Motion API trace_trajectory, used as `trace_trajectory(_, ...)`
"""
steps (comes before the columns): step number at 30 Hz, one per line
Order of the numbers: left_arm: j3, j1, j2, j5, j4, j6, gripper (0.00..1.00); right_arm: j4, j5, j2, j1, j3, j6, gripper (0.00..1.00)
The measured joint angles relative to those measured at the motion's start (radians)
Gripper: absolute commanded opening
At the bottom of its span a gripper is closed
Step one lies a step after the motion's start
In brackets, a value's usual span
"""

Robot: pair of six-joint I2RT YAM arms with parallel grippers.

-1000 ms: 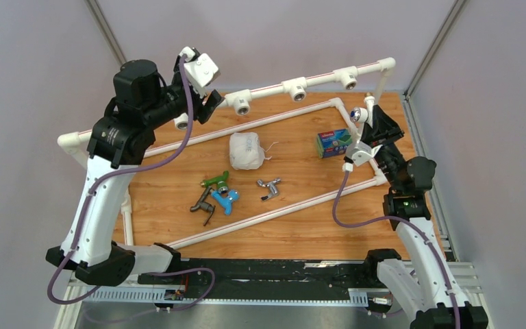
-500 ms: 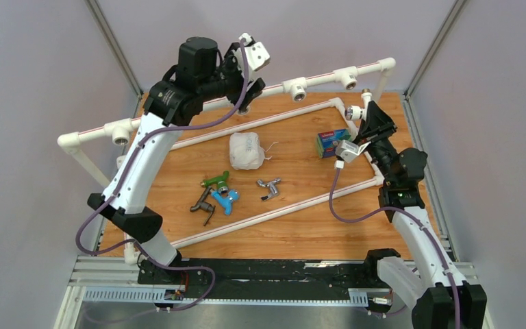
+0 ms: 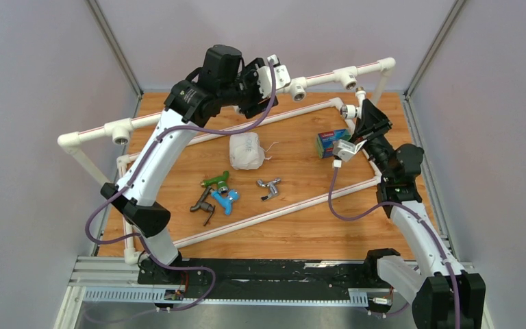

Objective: Install the water faucets

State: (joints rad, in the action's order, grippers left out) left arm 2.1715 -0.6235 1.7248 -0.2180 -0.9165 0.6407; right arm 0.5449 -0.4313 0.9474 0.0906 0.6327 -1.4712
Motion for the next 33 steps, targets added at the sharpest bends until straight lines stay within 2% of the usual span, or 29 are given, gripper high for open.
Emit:
trace_trajectory(1,0.0,-0.003,0.002,-0.001,0.0,0.006,0.64,-0.001,-0.002,0.007,0.0,0.002,-0.001,0.0)
trace_trajectory(2,0.0,-0.004,0.002,-0.001,-0.002,0.01,0.54,-0.002,-0.005,0.013,0.0,0.006,-0.003,0.0)
trace_trajectory(3,0.0,-0.004,0.002,-0.002,-0.004,0.013,0.5,-0.003,-0.006,0.014,0.0,0.009,-0.005,0.0)
trace_trajectory(4,0.0,-0.005,0.002,-0.005,-0.008,0.019,0.39,-0.006,-0.01,0.015,0.003,0.014,-0.006,0.0)
trace_trajectory(7,0.001,-0.008,0.002,0.006,0.007,0.022,0.18,-0.017,-0.019,0.015,0.014,0.037,-0.018,0.0)
trace_trajectory(11,0.001,-0.009,0.001,0.002,0.001,0.039,0.04,-0.037,-0.04,0.007,0.026,0.065,-0.032,0.0)
trace_trajectory(13,0.001,-0.009,0.001,-0.001,0.001,0.04,0.0,-0.05,-0.046,0.0,0.026,0.074,-0.039,0.0)
trace_trajectory(33,0.0,-0.008,0.001,-0.019,0.001,0.06,0.0,-0.199,-0.046,0.031,0.032,0.124,-0.129,0.0)
